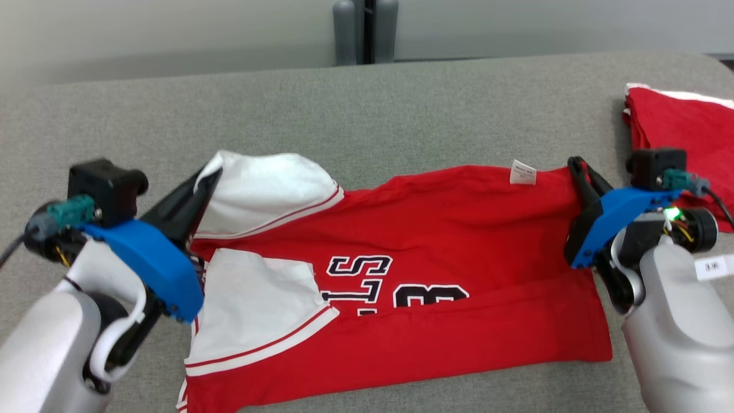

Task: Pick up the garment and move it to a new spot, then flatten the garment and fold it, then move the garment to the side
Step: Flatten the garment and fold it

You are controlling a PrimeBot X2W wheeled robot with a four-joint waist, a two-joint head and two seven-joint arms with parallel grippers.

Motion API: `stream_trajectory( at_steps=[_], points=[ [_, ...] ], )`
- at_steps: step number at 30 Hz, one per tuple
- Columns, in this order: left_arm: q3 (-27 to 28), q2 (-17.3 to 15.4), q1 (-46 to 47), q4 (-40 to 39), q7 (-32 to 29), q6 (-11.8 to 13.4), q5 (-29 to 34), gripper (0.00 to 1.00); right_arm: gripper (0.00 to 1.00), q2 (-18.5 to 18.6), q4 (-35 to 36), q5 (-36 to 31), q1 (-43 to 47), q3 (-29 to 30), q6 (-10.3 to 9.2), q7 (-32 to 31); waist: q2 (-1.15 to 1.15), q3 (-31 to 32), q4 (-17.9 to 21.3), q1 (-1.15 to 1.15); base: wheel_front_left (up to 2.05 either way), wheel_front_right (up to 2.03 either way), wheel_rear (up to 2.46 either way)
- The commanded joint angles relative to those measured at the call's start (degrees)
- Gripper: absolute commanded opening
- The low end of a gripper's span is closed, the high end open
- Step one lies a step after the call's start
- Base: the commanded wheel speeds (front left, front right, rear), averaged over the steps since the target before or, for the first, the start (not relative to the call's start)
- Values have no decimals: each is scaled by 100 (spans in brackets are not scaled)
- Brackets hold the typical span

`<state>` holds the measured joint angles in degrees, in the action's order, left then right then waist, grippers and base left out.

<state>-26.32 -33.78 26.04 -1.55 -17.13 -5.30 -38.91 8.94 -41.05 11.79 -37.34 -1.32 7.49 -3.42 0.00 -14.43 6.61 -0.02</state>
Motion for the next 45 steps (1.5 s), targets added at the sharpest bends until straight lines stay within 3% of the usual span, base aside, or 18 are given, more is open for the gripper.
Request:
stream_trajectory(
  at_steps=[1, 6, 12, 13, 14, 15, 16, 25, 29, 32, 35, 41, 45],
  points=[
    [27, -19, -258, -120, 94, 77, -38, 0, 0, 33, 97, 24, 256, 32, 1, 96, 0, 168, 63, 2, 0, 0, 0],
    [21, 97, -1480, -441, 603, 334, -238, 0, 0, -41, 616, 63, 1198, 277, 1, 403, 0, 468, -24, 2, 0, 0, 0],
    [42, 348, -2159, -97, 1279, 276, -436, 0, 0, -247, 1026, -72, 1851, 599, 1, 535, 0, 557, -66, 2, 0, 0, 0],
    [43, 381, -2216, -15, 1392, 244, -442, 21, 7, -278, 1066, -96, 1928, 637, 1, 571, 0, 564, -70, 2, 0, 0, 0],
    [31, 419, -2273, 69, 1505, 222, -440, 40, 29, -312, 1101, -121, 2003, 678, 1, 577, 0, 574, -70, 2, 0, 0, 0],
    [18, 459, -2333, 139, 1622, 179, -436, 79, 72, -343, 1142, -151, 2070, 723, 1, 628, 0, 583, -67, 2, 0, 0, 0],
    [14, 517, -2391, 210, 1733, 155, -485, 100, 100, -376, 1184, -183, 2126, 771, 1, 657, 0, 592, -64, 2, 0, 0, 0],
    [312, 662, -2896, 468, 2793, -8, -743, 100, 100, -578, 1588, -256, 2643, 1328, 1, 943, 0, 670, -85, 2, 0, 0, 0],
    [533, 741, -2955, 403, 3025, 145, -707, 100, 100, -593, 1718, -287, 2778, 1463, 1, 956, 0, 693, -126, 2, 0, 0, 0],
    [766, 872, -2846, 418, 3154, 526, -430, 100, 100, -607, 1802, -351, 2835, 1459, 1, 948, 0, 705, -177, 2, 0, 0, 0],
    [894, 1002, -2746, 427, 3199, 700, -345, 100, 100, -609, 1758, -307, 2811, 1362, 1, 935, 0, 698, -204, 2, 0, 0, 0],
    [1092, 1214, -2645, 560, 3225, 1027, -105, 100, 100, -603, 1253, -589, 2587, 1179, 1, 920, 0, 601, -270, 2, 0, 0, 0],
    [1193, 1268, -2644, 635, 3229, 1090, -37, 100, 100, -604, 780, -811, 2546, 1132, 1, 1015, 0, 536, -342, 2, 0, 0, 0]
  ],
)
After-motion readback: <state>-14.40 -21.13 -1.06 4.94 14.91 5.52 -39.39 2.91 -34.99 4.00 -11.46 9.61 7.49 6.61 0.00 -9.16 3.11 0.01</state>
